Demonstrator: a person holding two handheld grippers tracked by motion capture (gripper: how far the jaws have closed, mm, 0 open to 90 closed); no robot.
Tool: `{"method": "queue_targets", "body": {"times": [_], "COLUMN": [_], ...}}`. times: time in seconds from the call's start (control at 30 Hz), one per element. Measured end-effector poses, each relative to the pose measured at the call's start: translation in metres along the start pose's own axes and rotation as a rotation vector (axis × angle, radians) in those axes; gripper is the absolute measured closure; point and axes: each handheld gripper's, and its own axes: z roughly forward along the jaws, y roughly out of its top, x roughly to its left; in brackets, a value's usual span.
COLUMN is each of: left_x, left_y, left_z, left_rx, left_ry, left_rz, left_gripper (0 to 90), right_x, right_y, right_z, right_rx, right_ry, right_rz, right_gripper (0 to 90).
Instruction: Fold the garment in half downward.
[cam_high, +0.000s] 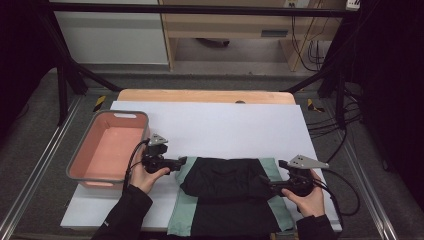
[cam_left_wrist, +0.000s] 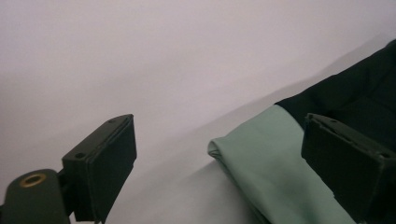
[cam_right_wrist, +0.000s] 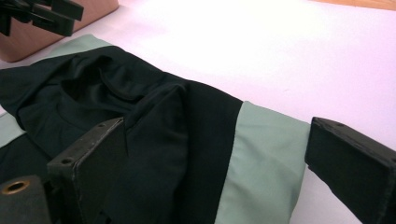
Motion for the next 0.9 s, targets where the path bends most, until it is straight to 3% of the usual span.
{"method": "queue_targets", "body": {"times": [0.17, 0.43, 0.67, 0.9], "left_x": [0.009, 0.008, 0.006, 0.000], "left_y": [-0.002, -0.006, -0.011, -0.014], "left_z": [0.006, 0.016, 0.024, 0.030], "left_rx": [-0.015, 0.008, 0.048, 0.084], "left_ry": [0.046, -0.021, -0.065, -0.078], "left_rz": [0.005, -0.027, -0.045, -0.035], "left_gripper": [21.2, 41.4, 48.9, 55.2], "right_x": [0.000, -0.001, -0.002, -0.004], "right_y": [0.000, -0.003, -0.003, -0.005], "right_z": [0.002, 0.004, 0.003, 0.003], "right_rx": [0.000, 0.010, 0.010, 0.013], "right_ry": [-0.007, -0.005, -0.002, -0.006], "right_rz": [-0.001, 0.000, 0.000, 0.004], "right_gripper": [6.8, 7.0, 7.3, 7.4]}}
